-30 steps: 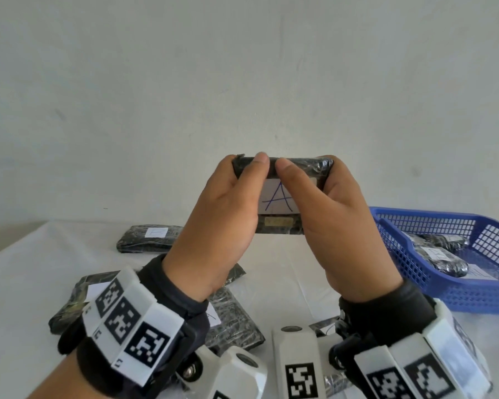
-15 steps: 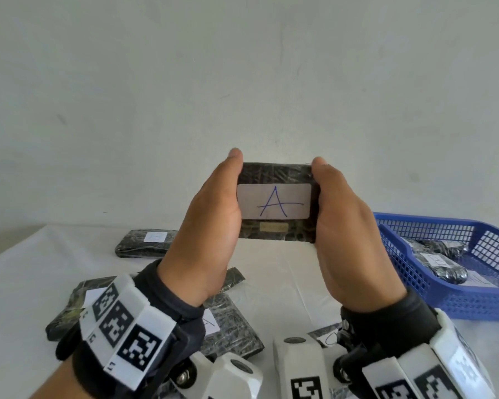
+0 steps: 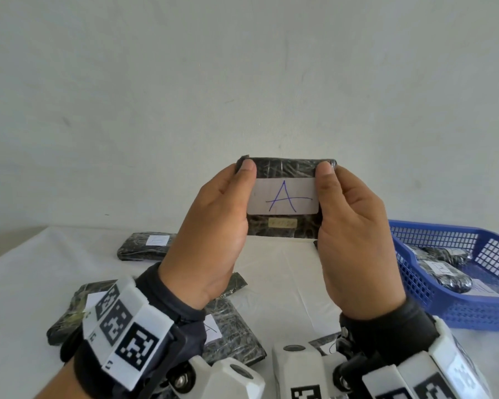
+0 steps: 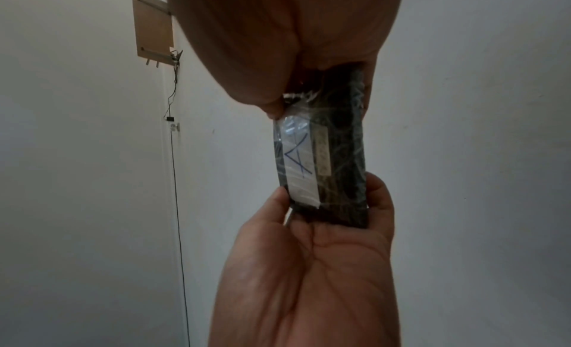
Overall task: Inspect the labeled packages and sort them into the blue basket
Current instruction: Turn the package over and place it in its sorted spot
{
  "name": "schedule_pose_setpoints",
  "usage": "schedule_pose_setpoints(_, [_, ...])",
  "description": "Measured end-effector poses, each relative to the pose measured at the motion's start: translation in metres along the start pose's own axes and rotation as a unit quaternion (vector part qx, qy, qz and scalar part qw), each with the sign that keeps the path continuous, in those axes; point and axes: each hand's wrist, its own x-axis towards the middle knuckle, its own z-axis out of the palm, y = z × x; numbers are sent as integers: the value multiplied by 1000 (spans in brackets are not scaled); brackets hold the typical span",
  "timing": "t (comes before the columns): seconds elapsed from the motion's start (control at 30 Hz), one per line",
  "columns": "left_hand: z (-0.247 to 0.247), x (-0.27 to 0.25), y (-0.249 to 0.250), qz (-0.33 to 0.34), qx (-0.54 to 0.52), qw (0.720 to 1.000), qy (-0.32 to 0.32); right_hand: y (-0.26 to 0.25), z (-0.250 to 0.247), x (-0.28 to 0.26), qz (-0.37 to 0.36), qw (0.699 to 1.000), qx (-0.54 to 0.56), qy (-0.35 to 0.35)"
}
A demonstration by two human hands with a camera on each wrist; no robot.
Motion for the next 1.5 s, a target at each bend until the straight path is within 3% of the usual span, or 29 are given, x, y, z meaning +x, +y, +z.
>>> schedule_pose_setpoints(0.1, [0,-2,0,23,-17,1000,5,-3,0,-1,14,999,44,-7])
schedule_pose_setpoints(0.23, [2,-3,1,3,-35,999,-10,-7,1,-2,27,998,53,-3])
schedule_pose_setpoints(0.5, [11,-10,-3,37,-7,999,0,-3,1,-3,19,1000,-16,11])
schedule_pose_setpoints(0.8, [9,-8,-2,22,-21,999,-11,2,-3,0,-8,997,-74,21])
schedule_pose_setpoints(0.9, [6,-7,1,26,-32,999,-6,2,-1,0,-5,999,-42,33])
schedule_pose_setpoints(1.03, [7,-6,1,28,-41,999,4,4,-1,0,-55,995,-62,56])
schedule_pose_setpoints(1.37, [5,-7,4,39,-83,995,30,-3,-2,0,-44,996,-16,81])
schedule_pose_setpoints(1.5, [4,-7,7,55,-95,994,24,2,3,0,-44,994,-57,83])
